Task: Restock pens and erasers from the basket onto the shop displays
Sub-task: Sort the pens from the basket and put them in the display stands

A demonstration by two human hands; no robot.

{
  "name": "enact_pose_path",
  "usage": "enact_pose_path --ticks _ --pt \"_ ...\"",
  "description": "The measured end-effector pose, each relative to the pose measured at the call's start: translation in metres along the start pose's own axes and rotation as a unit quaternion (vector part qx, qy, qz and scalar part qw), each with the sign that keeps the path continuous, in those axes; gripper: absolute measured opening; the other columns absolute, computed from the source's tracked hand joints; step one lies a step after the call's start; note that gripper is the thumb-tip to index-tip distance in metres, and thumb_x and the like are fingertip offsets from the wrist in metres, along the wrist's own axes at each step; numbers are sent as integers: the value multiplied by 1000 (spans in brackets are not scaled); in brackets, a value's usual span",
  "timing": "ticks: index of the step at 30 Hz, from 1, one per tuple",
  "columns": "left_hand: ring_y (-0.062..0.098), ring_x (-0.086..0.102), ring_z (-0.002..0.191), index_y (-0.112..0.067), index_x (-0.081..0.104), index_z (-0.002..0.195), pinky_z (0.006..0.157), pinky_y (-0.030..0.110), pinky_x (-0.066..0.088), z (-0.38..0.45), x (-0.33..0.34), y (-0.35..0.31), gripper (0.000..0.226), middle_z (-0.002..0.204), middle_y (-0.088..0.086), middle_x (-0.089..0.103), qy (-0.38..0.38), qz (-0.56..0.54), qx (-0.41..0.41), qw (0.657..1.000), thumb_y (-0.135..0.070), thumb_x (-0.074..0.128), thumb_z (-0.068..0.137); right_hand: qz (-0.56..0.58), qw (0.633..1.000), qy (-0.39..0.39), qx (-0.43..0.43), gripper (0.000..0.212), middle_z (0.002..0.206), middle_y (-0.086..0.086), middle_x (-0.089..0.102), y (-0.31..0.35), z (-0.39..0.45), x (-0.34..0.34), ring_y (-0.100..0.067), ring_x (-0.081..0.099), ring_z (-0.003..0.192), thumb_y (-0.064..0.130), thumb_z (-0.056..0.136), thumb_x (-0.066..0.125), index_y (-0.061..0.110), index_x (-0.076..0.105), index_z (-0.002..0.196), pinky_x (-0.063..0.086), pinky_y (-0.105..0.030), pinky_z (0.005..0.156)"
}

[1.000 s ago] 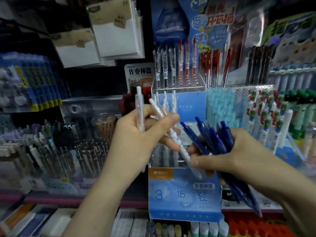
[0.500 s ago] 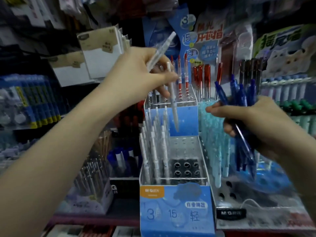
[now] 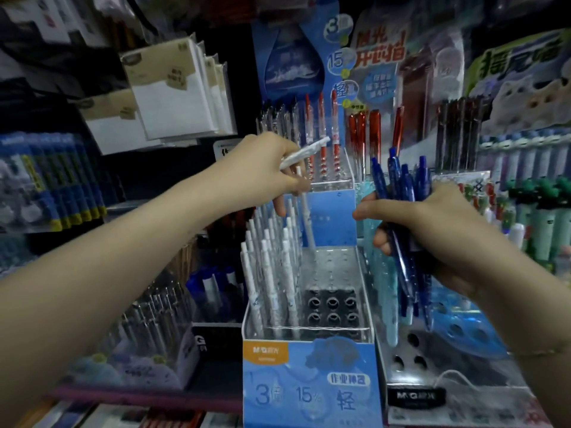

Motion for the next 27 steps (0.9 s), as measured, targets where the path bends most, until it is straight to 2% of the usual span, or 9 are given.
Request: enact_pose_path --ticks 3,9,13,16,18,22,24,26,27 --pt "3 61 43 -12 70 81 40 13 41 5 9 -1 20 50 -4 65 33 34 6 999 -31 76 78 22 1000 15 10 6 72 -22 68 -5 2 7 -17 58 44 7 77 72 3 67 78 49 -23 44" --pt "8 39 43 -9 71 91 46 24 30 11 20 -6 40 54 -3 48 56 167 0 984 -46 72 77 111 993 41 27 1 65 -13 66 -9 4 17 -17 60 46 1 83 64 -1 64 83 49 -23 45" --pt "7 41 51 -11 66 107 46 19 36 -3 -4 -13 49 77 1 53 12 -125 -39 991 -54 47 91 132 990 41 21 5 64 -14 65 -6 3 17 -18 59 46 -2 82 63 1 65 86 49 -24 46" --pt "3 47 57 -9 66 102 49 16 39 -17 -9 -23 40 77 -4 56 31 -444 -59 894 -40 42 98 107 993 50 6 13 57 -13 61 1 0 21 -18 56 44 1 79 68 1 67 92 47 -23 45" --pt "4 52 64 -11 68 96 58 17 46 -22 -7 -31 39 76 -6 57 36 -513 -42 856 -39 41 99 96 992 76 -10 17 52 -11 58 7 -6 32 -17 54 42 6 78 71 3 69 95 45 -22 43" --pt "8 61 80 -21 69 96 75 36 55 -26 -1 -38 43 87 -12 65 -10 -472 -39 880 -49 38 97 114 986 117 -45 12 47 -10 54 19 -20 54 -16 49 36 8 75 73 1 67 82 42 -19 40" --pt "15 65 101 -28 68 99 92 51 50 -27 4 -41 43 109 -6 69 -16 -425 -37 904 -55 36 96 116 985 118 -46 17 46 -10 53 22 -23 57 -16 47 35 8 73 74 -6 66 79 40 -20 39" --pt "-1 62 98 -32 67 102 91 38 49 -25 -1 -41 37 107 -4 69 -53 -343 -21 938 -54 39 95 95 989 101 -44 21 45 -10 52 25 -21 53 -16 46 35 8 72 75 -9 67 81 39 -21 38" --pt "-8 60 78 -28 67 104 78 27 49 -23 -8 -40 31 111 2 48 -79 -320 -8 944 -49 46 95 75 993 81 -45 20 45 -11 53 26 -18 48 -16 46 35 7 71 76 -9 67 80 39 -21 38"
Point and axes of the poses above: each hand's wrist, its own z-axis towards the middle knuckle, its own x-axis out of the palm, y = z × x, the point moved 7 cm from there along z, towards the middle knuckle
